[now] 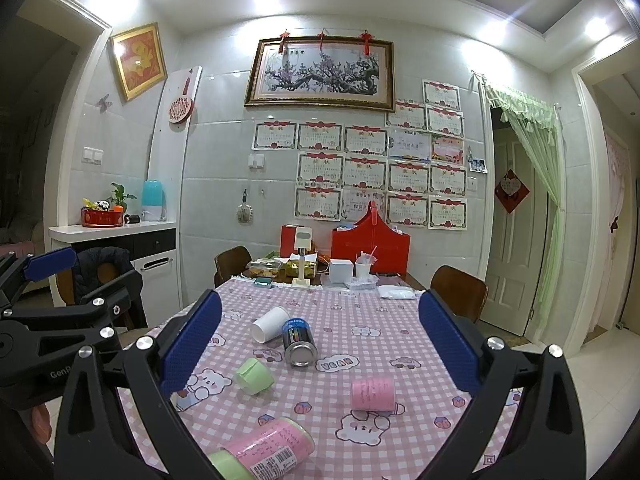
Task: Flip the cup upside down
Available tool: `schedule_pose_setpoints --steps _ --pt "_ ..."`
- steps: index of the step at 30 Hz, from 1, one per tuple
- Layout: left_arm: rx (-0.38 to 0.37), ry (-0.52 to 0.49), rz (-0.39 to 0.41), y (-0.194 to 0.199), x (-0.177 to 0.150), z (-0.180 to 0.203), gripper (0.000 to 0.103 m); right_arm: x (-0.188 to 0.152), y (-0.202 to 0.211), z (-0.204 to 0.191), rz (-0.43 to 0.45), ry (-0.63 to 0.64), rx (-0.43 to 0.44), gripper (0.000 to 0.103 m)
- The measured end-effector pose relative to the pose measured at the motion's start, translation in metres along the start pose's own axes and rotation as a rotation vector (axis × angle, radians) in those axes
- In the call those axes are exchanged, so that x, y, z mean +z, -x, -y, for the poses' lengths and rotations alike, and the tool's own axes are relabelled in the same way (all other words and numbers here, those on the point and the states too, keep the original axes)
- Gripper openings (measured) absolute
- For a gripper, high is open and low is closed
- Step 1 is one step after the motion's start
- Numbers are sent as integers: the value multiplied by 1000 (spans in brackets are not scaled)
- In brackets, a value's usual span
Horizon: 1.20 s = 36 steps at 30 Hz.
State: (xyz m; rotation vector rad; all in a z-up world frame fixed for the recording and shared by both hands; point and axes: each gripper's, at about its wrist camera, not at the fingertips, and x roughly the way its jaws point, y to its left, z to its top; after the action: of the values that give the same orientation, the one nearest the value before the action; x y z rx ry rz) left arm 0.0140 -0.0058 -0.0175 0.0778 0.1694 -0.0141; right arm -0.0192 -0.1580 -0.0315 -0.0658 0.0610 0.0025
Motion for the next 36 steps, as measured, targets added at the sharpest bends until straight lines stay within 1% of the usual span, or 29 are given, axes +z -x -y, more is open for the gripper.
schedule_pose_setpoints --steps 8,12,15,20,22,24,29,33,36 --pt "-7 -4 -25 -9 -4 0 86 -6 -8 0 -30 -2 1 95" --pt "-23 -9 -59 -20 -8 1 86 -9 -14 1 -53 -7 8 95" --pt "-44 -12 -106 -34 -15 0 86 -12 -23 1 -78 -9 11 95" --pt "-43 -32 -178 -60 -26 3 86 -23 -42 1 -130 -7 18 95" --pt "-64 -30 -216 -72 -32 2 86 -27 -49 2 -147 -10 19 95" --pt "-82 -22 -256 -87 -37 2 86 -31 -59 3 -171 -12 22 95" --pt "-94 -24 -333 -120 -49 4 86 -41 -83 3 -229 -16 34 95" --pt "-126 -5 -429 -152 -60 4 86 -48 -106 7 -288 -33 45 95" --pt "-136 4 -477 -173 -67 7 86 -52 -121 9 -327 -42 56 95"
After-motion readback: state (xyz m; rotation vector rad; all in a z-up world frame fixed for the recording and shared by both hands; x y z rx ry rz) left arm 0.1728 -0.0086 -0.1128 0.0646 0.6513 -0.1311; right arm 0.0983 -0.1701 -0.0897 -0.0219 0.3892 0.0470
